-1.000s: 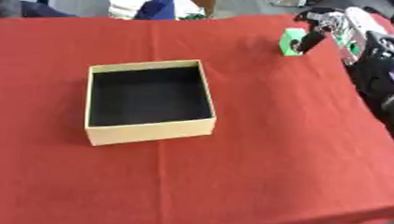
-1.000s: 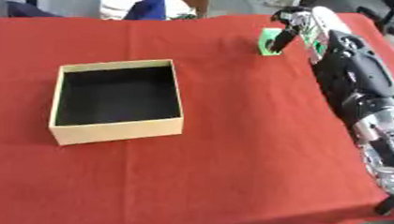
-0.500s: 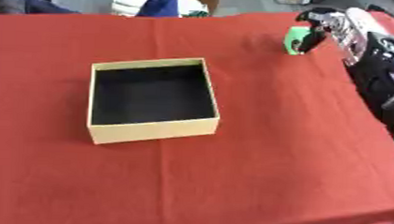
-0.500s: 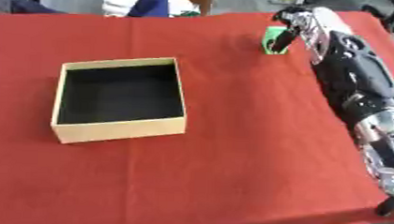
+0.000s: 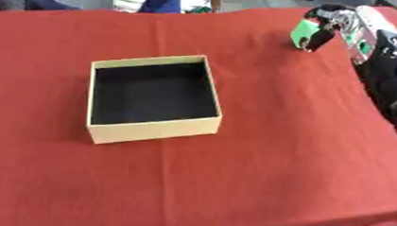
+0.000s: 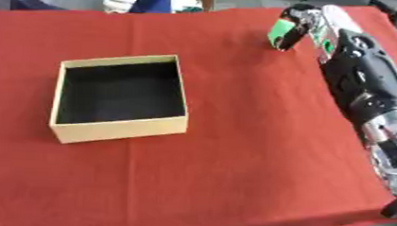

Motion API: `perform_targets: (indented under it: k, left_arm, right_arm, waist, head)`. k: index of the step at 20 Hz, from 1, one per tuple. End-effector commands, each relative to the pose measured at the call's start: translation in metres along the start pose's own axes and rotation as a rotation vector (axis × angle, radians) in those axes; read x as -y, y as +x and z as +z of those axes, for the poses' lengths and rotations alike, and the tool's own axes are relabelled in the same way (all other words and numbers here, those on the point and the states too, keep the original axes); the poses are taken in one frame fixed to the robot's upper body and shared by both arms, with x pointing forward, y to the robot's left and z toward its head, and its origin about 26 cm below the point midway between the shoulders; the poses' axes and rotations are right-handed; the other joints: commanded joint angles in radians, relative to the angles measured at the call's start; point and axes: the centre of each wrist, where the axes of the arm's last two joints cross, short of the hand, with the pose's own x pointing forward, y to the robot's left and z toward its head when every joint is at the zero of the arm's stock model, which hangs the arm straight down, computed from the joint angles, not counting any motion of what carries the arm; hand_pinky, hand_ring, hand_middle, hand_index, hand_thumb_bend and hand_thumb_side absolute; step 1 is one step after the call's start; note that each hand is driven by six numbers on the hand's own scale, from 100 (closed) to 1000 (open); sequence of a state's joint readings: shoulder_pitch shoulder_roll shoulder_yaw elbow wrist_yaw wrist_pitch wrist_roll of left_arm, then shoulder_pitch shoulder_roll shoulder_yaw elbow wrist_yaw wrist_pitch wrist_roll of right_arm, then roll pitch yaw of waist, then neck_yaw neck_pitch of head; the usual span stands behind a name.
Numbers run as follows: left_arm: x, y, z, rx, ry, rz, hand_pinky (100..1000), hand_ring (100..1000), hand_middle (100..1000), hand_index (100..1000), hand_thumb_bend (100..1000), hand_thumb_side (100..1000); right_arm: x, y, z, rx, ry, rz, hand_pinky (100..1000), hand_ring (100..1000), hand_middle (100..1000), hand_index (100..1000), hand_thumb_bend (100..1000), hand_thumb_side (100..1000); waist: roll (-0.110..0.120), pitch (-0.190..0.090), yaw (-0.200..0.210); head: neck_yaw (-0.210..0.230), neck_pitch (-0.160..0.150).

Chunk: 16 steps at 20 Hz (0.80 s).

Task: Pick up objects on the table and place them in the box.

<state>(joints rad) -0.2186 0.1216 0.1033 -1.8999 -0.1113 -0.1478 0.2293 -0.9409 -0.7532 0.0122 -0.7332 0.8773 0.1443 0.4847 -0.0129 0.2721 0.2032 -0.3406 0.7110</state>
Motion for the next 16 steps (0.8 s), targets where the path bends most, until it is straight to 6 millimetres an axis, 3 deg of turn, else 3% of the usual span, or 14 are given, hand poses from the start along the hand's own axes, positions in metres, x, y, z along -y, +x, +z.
perform_targets:
  k: [1,6,12,16]
  left_arm:
    - [-0.0007,0.007,-0.0051,0.031,-0.004,0.004,635,829,633,703,100,113]
    - [-0.0006,0.0071,-0.0051,0.031,-0.004,0.005,635,829,633,703,100,112]
    - [-0.0005,0.007,-0.0051,0.03,-0.003,0.006,635,829,633,703,100,113]
    - [-0.0006,0.007,-0.0052,0.031,-0.002,0.006,636,829,633,702,100,114]
  right_arm:
    - [0.0169,-0.0106,0.006,-0.017,-0.039,-0.014,830,904,1000,1000,100,155]
    - [0.0148,-0.0134,0.0054,-0.02,-0.039,-0.025,826,887,970,1000,100,151]
    - [0.0131,-0.0138,0.0052,-0.019,-0.058,-0.036,789,819,788,1000,100,146]
    - [0.0127,-0.0147,0.0053,-0.02,-0.082,-0.043,762,770,640,918,100,142]
  waist:
    - [0.004,-0.012,-0.001]
    - [0.007,-0.01,-0.004]
    - [0.004,-0.013,-0.009]
    - [0.0,-0.017,-0.01]
  head:
    - [0.002,-0.005]
    - [0.004,-0.002]
    - [0.005,0.002]
    - [0.007,0.001]
